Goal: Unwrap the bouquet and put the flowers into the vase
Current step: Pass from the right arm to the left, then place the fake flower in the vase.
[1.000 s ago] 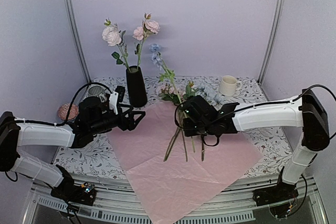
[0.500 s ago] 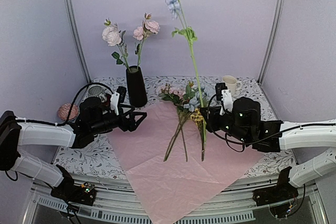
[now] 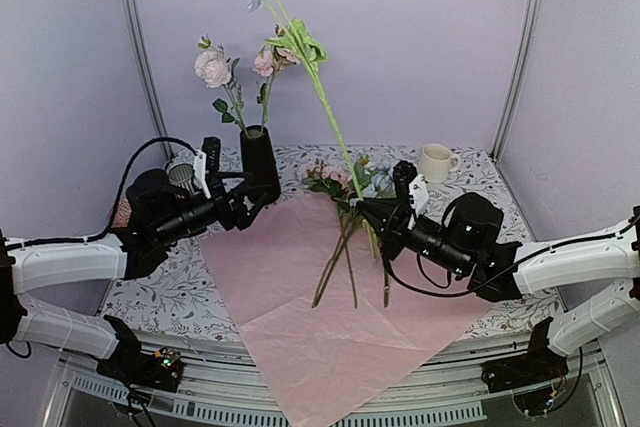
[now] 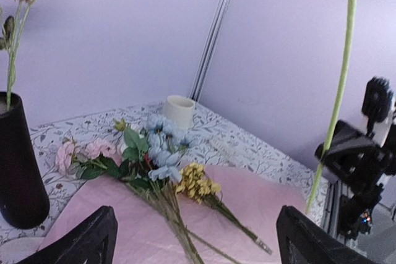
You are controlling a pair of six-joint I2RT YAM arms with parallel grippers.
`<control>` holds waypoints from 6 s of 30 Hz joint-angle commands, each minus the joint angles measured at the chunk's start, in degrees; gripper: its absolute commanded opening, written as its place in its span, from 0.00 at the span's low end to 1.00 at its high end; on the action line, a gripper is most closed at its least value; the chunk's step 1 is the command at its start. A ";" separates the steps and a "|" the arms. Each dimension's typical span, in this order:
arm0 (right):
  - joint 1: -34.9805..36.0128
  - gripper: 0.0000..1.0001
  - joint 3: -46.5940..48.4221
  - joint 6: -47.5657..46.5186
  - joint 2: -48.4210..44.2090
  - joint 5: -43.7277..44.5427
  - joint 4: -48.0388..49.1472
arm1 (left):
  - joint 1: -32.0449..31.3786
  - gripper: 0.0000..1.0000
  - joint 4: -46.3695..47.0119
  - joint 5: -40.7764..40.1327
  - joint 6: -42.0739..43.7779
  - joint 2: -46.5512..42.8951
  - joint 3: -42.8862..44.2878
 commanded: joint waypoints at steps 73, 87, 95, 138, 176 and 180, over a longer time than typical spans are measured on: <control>0.13 0.50 -7.81 0.78 21.33 -18.06 31.25 | -7.66 0.00 23.55 14.16 -7.25 11.88 12.19; 0.16 0.86 -12.01 -4.29 17.37 -10.54 34.09 | 5.37 0.00 -1.02 -7.74 -2.83 -3.32 9.71; 0.16 0.87 -13.21 -5.84 17.06 -8.31 35.97 | 12.57 0.00 -6.08 -16.70 8.20 -5.98 21.50; 0.11 0.87 -12.64 -5.94 18.25 -10.72 35.84 | 17.05 0.00 -20.73 -17.22 15.10 30.83 54.17; 0.16 0.87 -12.00 -5.63 18.16 -10.46 34.34 | 21.40 0.69 -33.22 2.80 -0.05 35.58 49.78; 0.17 0.87 -12.04 -5.59 18.03 -9.36 34.33 | 20.57 0.77 -32.51 1.05 0.83 30.62 43.91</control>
